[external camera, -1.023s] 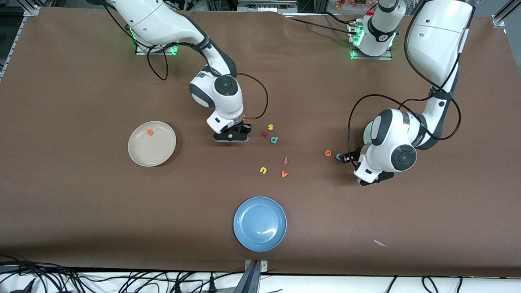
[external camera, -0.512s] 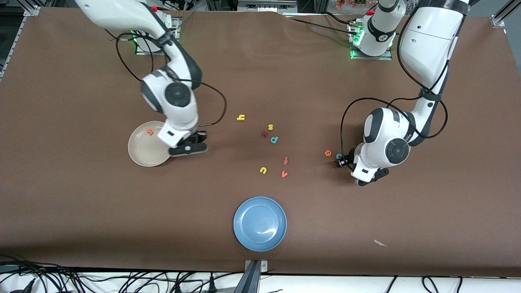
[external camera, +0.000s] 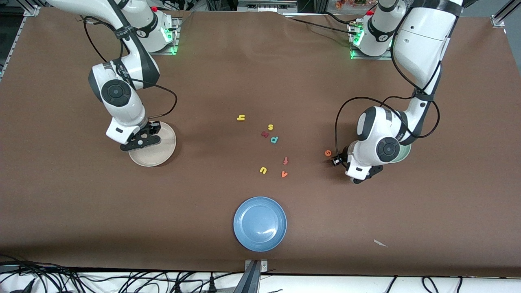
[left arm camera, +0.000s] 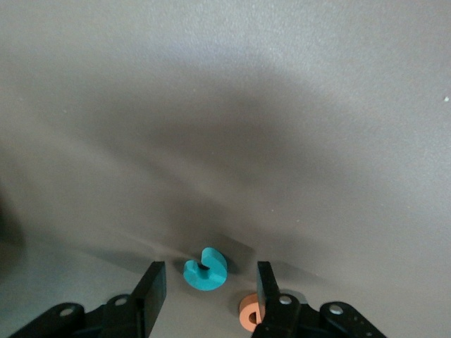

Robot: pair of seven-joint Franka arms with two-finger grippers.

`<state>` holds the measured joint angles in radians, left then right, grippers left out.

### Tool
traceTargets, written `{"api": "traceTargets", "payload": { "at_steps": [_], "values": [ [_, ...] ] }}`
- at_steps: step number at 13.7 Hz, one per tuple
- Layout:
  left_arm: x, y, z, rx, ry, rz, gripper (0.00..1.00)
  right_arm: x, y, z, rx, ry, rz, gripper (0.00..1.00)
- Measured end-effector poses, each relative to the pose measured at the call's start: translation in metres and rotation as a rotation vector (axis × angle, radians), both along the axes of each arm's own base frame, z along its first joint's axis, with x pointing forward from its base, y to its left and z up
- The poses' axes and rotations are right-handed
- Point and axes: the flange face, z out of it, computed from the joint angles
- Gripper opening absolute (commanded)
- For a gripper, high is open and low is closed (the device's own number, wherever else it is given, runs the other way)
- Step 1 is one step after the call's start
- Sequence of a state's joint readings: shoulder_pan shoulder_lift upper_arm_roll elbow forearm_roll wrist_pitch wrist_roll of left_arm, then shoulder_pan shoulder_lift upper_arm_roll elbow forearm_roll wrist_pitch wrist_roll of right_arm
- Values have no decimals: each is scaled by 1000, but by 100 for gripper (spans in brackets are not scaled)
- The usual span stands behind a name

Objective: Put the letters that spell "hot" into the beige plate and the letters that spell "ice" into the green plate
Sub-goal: 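Put the blue ring on the cream plate with the right gripper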

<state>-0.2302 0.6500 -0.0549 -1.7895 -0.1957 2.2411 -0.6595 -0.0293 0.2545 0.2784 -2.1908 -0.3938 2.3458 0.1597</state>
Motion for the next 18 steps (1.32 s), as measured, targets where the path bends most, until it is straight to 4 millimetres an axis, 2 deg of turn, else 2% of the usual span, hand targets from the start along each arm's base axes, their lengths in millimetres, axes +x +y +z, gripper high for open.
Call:
{"api": "traceTargets", "payload": {
  "at_steps": [4,6,7,8,9,11,13,15,18],
  "values": [
    [-4,0,-5,4,11,2,57,-3,6,1,46,8,-43,99],
    [-5,1,-7,5,15,2,56,-7,21,4,129,27,-124,99],
    [-5,1,-7,5,15,2,53,-11,38,6,168,31,-159,99],
    [-5,1,-7,5,15,2,45,-18,62,9,195,23,-185,99],
    [-5,0,-7,5,15,2,42,-26,88,12,209,14,-207,99],
    [-5,0,-6,5,13,2,42,-45,136,17,224,-4,-243,99],
    [-5,-1,-6,4,10,1,42,-64,175,16,249,-25,-283,99],
    [-5,-1,-6,4,10,1,42,-79,205,6,282,-37,-340,99],
    [-5,-1,-6,5,10,2,43,-96,235,-17,325,-33,-400,99]
  ]
}}
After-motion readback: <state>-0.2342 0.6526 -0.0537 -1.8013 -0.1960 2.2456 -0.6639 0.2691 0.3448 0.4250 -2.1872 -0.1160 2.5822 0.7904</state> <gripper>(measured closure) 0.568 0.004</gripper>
